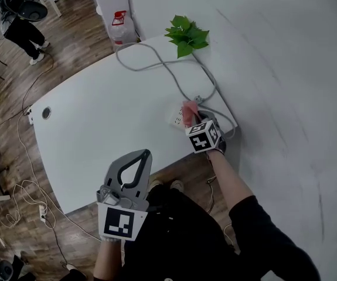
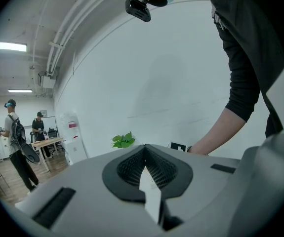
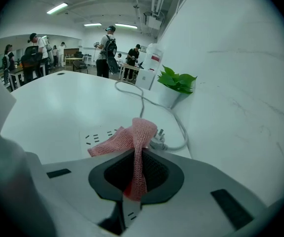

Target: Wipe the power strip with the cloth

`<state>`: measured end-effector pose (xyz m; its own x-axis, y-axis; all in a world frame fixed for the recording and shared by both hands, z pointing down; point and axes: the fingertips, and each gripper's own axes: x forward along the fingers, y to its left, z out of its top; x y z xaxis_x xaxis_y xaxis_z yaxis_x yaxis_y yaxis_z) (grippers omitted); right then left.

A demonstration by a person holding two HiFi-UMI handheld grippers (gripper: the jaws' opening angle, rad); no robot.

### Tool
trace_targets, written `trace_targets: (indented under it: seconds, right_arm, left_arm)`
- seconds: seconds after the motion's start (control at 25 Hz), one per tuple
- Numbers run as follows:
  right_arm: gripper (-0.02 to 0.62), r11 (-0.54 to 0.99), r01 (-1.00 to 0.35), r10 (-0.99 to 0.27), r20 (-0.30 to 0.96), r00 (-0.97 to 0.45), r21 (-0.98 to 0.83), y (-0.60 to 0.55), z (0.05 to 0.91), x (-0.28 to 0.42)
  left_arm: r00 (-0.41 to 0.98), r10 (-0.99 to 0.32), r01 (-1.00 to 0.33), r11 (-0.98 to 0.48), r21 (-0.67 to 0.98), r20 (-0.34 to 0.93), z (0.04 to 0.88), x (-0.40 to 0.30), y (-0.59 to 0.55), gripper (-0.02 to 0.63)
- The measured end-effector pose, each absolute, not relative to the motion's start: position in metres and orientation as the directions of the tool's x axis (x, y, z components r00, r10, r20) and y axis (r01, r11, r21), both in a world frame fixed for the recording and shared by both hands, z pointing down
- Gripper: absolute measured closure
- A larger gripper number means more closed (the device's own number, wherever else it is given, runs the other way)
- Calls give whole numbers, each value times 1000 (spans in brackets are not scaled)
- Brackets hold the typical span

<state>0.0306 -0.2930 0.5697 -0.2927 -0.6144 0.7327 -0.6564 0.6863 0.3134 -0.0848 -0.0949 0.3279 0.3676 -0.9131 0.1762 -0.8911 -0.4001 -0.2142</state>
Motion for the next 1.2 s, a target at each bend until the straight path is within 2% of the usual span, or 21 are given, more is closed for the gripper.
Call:
trace_targets:
  seconds: [0.8, 1.2]
  right_arm:
    - [541, 542, -768, -655, 745, -130, 342, -267, 570, 151]
    - [541, 502, -794, -645, 760, -80, 343, -256, 572, 184]
  left_arm:
    - [527, -834, -808, -552, -205, 165, 326, -27, -109, 592]
    - [560, -810, -786, -586, -200, 172, 325, -14, -110, 592]
